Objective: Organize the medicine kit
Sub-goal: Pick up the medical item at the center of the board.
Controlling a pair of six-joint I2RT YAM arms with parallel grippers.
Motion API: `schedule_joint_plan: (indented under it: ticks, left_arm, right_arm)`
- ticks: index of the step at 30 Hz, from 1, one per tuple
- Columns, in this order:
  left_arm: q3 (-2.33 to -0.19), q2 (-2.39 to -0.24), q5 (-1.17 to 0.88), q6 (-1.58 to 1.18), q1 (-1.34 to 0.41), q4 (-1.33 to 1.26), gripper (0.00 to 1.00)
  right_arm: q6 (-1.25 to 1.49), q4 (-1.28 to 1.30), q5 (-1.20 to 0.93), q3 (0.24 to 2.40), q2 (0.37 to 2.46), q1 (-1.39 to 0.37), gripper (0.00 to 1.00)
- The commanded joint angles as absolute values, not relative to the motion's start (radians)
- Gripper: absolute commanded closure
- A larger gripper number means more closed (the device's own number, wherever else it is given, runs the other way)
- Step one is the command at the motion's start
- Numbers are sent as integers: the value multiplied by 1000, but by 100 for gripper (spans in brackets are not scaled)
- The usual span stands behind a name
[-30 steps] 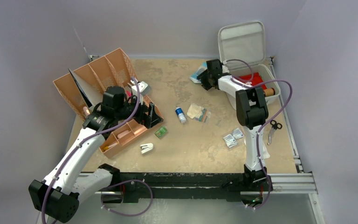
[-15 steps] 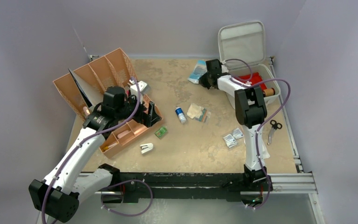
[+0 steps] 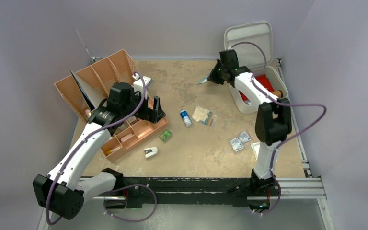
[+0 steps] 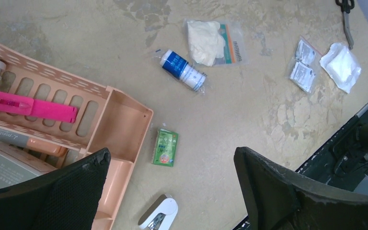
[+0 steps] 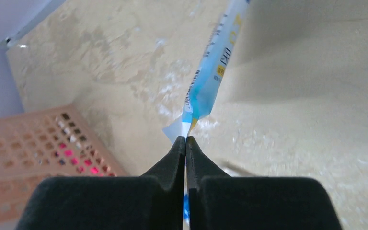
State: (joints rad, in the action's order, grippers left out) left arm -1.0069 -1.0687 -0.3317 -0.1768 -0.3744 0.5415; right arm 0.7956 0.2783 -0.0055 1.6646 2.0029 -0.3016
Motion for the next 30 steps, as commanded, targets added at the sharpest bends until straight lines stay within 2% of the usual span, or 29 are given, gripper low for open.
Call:
schedule_joint_plan:
  ticks: [1,6,12,16,21,24,30]
  left_arm:
    - [-1084,-1082,-355,-219,-377,518,0]
    - [-1165,-1144,-468,-212,-377,527,0]
    - [-1232,-1225,-573,-193,-377,543,6]
    - [-1273,-1292,-626,-175,-379,547,12]
    - [-1268,-1343,-627,-39,-382,525,17]
    - [-1260,-1354,-675,44,-395,492,26]
    - [-1236,-1310,-616,280,-467,455,25]
  right_arm:
    - [675,424,-92,1636,1854,-301,100]
    - [668,498,-215,1591,1720,-301,100]
    - [730,477,-423,1466,1575,-308,100]
    - [905,293,-563,1317,1471,-322,100]
    - [1019,149,-583,1180,1365,-347,100]
    - [1025,132,-596,1162,1327,-351,100]
    - [1121,35,-638,1116,1287,-351,100]
